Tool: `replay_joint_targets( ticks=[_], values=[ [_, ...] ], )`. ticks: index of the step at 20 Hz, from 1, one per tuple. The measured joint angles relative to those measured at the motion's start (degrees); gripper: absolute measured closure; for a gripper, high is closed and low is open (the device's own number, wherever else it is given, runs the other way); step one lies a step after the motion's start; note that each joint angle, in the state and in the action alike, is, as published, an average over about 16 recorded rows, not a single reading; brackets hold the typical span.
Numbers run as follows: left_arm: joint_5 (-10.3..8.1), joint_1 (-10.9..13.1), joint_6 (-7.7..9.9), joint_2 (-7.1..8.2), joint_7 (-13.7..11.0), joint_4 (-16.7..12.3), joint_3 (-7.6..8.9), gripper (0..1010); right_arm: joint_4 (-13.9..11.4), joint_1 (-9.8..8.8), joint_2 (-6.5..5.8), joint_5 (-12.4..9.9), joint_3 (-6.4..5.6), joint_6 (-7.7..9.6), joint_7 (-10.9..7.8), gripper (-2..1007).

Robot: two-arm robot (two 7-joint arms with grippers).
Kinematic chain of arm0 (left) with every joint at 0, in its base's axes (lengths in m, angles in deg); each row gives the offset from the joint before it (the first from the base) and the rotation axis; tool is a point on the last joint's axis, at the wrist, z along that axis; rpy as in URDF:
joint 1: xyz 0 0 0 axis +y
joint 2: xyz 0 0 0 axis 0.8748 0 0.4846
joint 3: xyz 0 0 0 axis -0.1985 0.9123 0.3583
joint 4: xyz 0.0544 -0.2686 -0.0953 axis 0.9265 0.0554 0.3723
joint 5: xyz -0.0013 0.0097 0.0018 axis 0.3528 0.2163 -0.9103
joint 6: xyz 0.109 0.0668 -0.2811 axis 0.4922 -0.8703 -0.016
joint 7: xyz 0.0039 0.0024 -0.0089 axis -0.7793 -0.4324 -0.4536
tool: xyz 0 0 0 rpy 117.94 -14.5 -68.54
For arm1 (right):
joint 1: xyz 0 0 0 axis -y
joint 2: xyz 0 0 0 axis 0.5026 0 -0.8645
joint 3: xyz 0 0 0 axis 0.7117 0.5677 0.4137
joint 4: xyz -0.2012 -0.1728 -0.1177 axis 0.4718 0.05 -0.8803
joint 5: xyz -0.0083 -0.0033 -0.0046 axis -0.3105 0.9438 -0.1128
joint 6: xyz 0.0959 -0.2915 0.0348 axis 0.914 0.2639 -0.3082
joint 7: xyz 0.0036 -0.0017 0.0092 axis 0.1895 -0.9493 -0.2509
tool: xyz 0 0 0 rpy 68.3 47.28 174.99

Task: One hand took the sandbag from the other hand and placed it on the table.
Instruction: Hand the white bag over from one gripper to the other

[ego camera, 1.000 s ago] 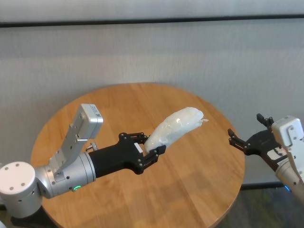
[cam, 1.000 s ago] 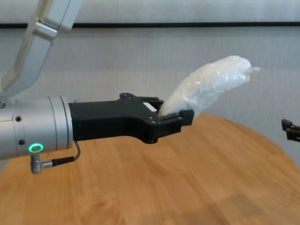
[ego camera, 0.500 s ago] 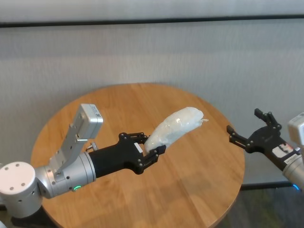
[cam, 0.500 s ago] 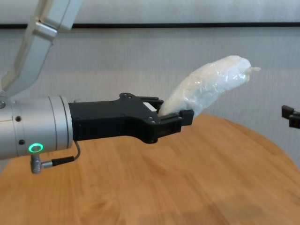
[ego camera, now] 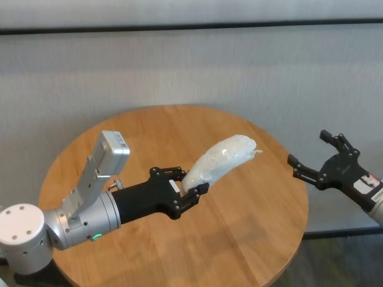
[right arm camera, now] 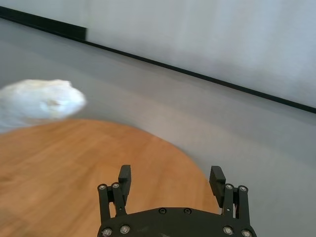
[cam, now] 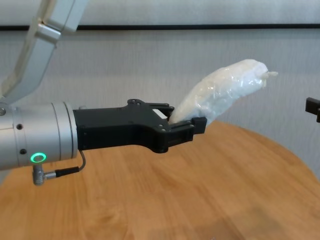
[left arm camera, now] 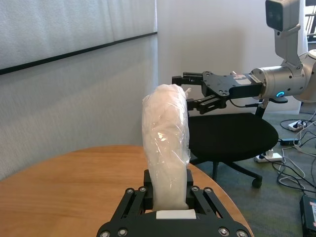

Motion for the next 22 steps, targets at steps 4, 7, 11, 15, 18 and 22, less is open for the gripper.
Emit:
replay_joint_targets(
  ticks=[4,7,11,15,18,22],
  values=[
    [0.0,0.0,0.0,0.0,0.0,0.0,0.0,653,0.1,0.88,-1.4,-2.5,-0.24,-1.44,-6.81,5],
    [0.0,0.0,0.0,0.0,0.0,0.0,0.0,653,0.4,1.95,-2.42,-4.1,-0.07,-2.32,-12.05,5],
    [0.0,0.0,0.0,0.0,0.0,0.0,-0.01,653,0.9,3.82,-3.51,-5.4,0.51,-2.81,-18.29,5],
    [0.0,0.0,0.0,0.0,0.0,0.0,-0.01,653,1.2,5.81,-4.15,-5.9,1.3,-2.68,-23.32,5],
    [0.0,0.0,0.0,0.0,0.0,0.0,-0.01,653,1.4,7.18,-4.24,-5.7,2.0,-2.27,-26.06,5],
    [0.0,0.0,0.0,0.0,0.0,0.0,-0.01,653,1.8,8.92,-3.97,-5.1,3.08,-1.7,-28.85,5]
  ],
)
